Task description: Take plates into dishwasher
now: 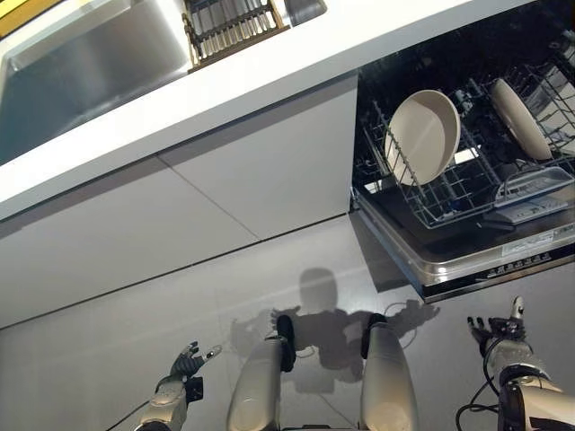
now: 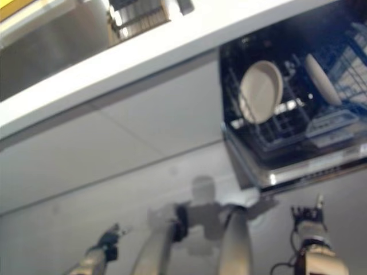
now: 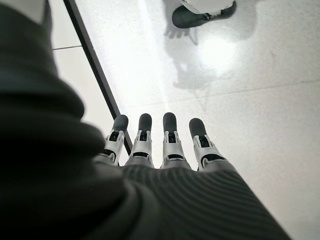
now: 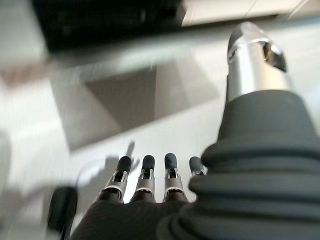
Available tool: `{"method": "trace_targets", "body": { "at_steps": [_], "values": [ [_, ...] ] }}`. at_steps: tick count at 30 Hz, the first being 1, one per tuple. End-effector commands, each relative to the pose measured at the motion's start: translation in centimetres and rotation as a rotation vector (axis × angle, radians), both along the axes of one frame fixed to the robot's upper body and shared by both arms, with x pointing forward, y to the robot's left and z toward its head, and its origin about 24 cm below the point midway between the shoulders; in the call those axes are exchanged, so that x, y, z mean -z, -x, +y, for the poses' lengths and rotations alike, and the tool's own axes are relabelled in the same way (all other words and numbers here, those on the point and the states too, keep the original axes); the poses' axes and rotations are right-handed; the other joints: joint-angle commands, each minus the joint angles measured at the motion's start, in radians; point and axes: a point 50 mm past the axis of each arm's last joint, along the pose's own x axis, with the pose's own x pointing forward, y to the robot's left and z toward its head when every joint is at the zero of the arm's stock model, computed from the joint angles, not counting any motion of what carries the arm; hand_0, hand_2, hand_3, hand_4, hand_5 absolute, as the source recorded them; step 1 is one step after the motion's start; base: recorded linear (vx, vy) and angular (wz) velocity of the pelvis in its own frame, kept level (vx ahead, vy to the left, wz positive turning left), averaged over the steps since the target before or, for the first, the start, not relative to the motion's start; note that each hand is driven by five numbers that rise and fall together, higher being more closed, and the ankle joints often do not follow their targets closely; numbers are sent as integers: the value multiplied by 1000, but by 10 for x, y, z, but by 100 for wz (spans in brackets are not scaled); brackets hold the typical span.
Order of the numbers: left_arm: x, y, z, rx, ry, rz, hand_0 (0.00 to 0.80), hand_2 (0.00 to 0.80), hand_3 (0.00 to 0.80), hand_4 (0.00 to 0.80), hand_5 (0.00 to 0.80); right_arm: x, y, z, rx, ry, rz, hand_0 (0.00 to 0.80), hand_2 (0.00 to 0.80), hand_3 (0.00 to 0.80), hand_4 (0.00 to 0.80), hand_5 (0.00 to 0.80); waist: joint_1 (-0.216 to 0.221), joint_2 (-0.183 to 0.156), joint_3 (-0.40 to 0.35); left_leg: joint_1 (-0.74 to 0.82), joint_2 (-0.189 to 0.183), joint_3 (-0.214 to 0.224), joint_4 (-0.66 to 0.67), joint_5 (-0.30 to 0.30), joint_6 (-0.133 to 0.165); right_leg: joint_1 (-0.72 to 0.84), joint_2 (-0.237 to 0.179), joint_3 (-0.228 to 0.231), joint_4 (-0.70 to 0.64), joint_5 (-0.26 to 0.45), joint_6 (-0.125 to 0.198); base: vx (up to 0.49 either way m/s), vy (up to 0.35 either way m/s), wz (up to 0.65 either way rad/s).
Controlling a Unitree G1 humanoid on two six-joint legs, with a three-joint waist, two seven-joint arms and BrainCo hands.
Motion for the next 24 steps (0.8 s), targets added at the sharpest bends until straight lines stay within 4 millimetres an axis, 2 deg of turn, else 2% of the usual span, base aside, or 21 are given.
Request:
{"method": "trace_targets", "body": {
  "at_steps": [1,2,3,5,6,11,14,15,16,17,19,20,24],
  "values": [
    [-1,8,5,-44,-11,-8,0,0,0,0,0,-63,-35,-21,3,127,-236,0,0,0,0,0,28,-27,-7,-90,-101,29,256,-103,130,30,60,-80,-46,57,-115,0,0,0],
    [-1,7,5,-43,-11,-8,0,0,0,0,0,-64,-36,-22,1,130,-239,0,0,0,0,0,27,-27,-7,-93,-101,29,259,-103,129,27,60,-80,-43,55,-116,0,0,0],
    [0,9,5,-41,-11,-7,0,0,0,0,0,-85,-48,-23,-28,184,-299,0,0,0,0,0,35,-25,-9,-103,-104,24,278,-100,130,18,59,-77,-23,49,-119,4,12,4],
    [0,8,4,-38,-10,-5,0,0,0,0,0,-113,-65,-22,-85,259,-381,0,0,0,0,0,44,-23,-12,-116,-108,19,301,-105,133,2,59,-72,5,38,-122,13,19,7],
    [0,7,3,-29,-7,3,0,0,0,0,0,-137,-79,-17,-138,327,-463,0,0,0,0,0,52,-22,-17,-123,-109,16,316,-105,132,-5,60,-70,23,31,-125,31,19,3],
    [2,13,4,-20,-3,27,0,0,0,0,0,-206,-115,20,-375,569,-633,0,0,0,0,0,74,-35,-30,-126,-108,0,342,-79,128,1,64,-72,36,27,-132,71,11,-2],
    [3,17,6,-18,-3,37,0,0,0,0,0,-233,-124,34,-459,668,-682,0,0,0,0,0,84,-41,-37,-121,-107,-9,343,-58,124,12,70,-73,32,29,-135,82,7,-33],
    [2,19,8,-17,-4,42,0,0,0,0,0,-249,-127,40,-493,718,-706,0,0,0,0,0,92,-46,-40,-117,-105,-14,341,-48,123,20,74,-74,29,30,-137,61,-1,-8],
    [2,19,9,-20,-4,42,0,0,0,0,0,-254,-128,41,-499,732,-714,0,0,0,0,0,93,-47,-41,-116,-105,-15,340,-46,123,23,75,-75,27,31,-137,97,-10,16],
    [3,22,11,-21,-6,47,0,0,0,0,0,-270,-129,43,-508,775,-731,0,0,0,0,0,103,-52,-46,-109,-103,-22,337,-32,118,37,78,-79,19,31,-139,88,-21,13],
    [3,24,13,-21,-7,52,0,0,0,0,0,-282,-129,44,-512,806,-744,0,0,0,0,0,109,-55,-48,-104,-102,-27,334,-25,116,49,80,-83,11,32,-140,77,-26,-5],
    [3,27,16,-22,-10,60,0,0,0,0,0,-296,-129,43,-498,837,-755,0,0,0,0,0,119,-60,-53,-98,-102,-30,328,-24,117,59,80,-87,4,34,-140,50,-21,-18],
    [4,37,23,-24,-16,81,0,0,0,0,0,-320,-127,44,-488,886,-783,0,0,0,0,0,136,-70,-57,-93,-102,-39,328,-11,115,75,82,-96,-3,35,-143,54,-26,22]
  ]
}}
